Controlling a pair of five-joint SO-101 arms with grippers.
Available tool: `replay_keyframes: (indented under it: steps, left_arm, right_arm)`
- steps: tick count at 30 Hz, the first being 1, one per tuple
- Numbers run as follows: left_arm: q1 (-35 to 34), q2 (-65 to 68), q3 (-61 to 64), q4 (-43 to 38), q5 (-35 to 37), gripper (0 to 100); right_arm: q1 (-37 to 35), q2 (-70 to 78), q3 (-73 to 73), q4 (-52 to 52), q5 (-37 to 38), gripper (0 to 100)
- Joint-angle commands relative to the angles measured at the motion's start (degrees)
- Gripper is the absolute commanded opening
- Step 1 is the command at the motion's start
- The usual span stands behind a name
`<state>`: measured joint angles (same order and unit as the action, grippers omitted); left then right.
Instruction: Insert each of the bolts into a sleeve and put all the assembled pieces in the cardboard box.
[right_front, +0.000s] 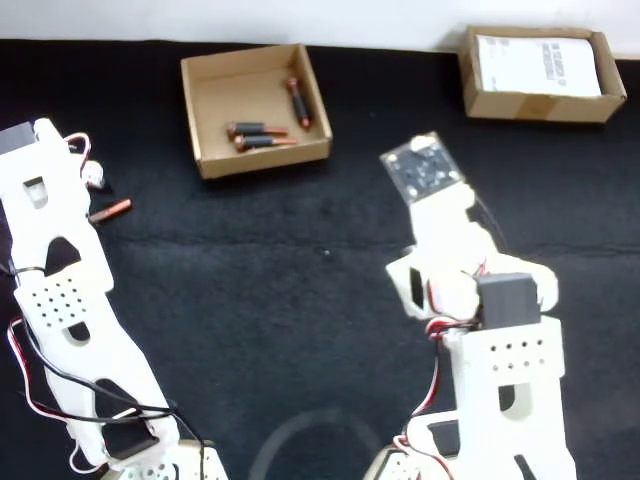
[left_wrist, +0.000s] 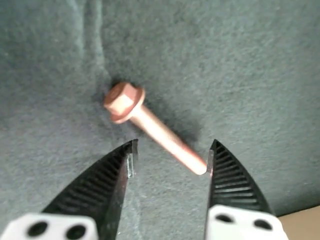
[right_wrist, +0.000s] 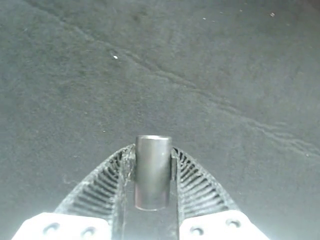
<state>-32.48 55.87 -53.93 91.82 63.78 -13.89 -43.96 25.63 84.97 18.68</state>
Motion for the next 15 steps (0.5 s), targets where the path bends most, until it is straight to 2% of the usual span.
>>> replay_keyframes:
  steps: [1, 15]
  left_arm:
    - [-0.8, -0.7, -0.3, -1.6, 0.4, 23]
    - [-2.7, 5.2, -2.4, -1.8, 1.9, 22]
  right_arm:
    - [-1.0, 1.2, -2.6, -0.8, -0.2, 0.8]
    - [-1.0, 3.9, -2.9, -2.1, -0.2, 0.8]
